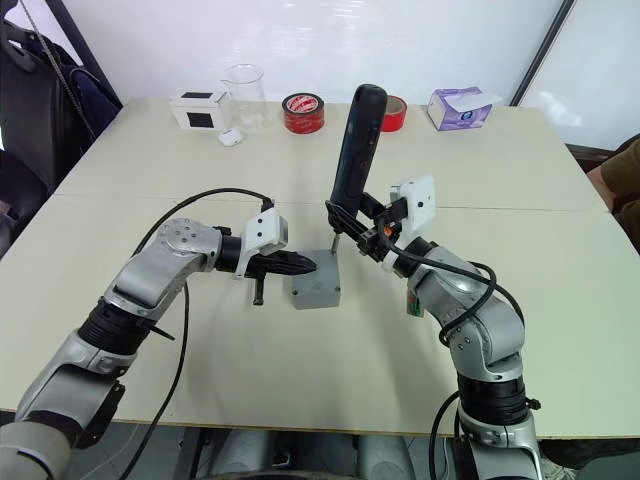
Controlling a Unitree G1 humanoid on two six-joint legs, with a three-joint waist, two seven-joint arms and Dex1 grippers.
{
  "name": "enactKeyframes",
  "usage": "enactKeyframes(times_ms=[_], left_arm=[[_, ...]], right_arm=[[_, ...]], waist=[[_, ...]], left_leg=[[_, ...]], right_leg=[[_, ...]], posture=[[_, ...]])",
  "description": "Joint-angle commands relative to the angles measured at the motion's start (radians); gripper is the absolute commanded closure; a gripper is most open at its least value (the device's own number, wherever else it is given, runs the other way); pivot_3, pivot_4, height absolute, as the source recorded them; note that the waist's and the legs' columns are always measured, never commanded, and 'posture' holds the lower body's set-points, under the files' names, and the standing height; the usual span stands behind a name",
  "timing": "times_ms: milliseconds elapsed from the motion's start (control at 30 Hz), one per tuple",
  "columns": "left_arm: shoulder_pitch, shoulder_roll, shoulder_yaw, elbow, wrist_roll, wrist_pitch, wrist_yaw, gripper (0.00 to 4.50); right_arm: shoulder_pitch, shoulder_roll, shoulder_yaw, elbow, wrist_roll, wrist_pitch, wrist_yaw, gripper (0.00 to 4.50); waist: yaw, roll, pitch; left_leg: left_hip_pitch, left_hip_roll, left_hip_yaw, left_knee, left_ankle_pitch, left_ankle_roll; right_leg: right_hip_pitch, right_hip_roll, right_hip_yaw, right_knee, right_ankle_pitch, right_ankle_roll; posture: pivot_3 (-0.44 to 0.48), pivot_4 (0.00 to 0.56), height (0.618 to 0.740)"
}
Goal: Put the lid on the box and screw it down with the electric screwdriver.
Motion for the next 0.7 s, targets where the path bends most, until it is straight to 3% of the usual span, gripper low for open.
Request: enactKeyframes(times_ms=[33,700], left_arm=[[0.004,0.0,-0.012,0.014,0.014,0.009,-0.012,4.5],[0.018,-0.006,-0.013,0.005,0.017,0.008,-0.011,4.5]], right_arm=[[-0.016,0.009,-0.009,-0.032,-0.002,-0.056,0.002,2.77],[0.039,-0.016,0.091,0.037,-0.153,-0.136,0.021,2.77]], waist=[[0.0,0.0,0.0],[-0.001,-0.001,-0.001]], left_leg=[[0.0,0.0,0.0,0.0,0.0,0.0],[0.002,0.0,0.0,0.0,0.0,0.0]], right_leg=[[0.0,0.0,0.0,0.0,0.0,0.0],[0.001,0.0,0.0,0.0,0.0,0.0]], posture=[[0.0,0.15,0.74],[0.0,0.15,0.74]])
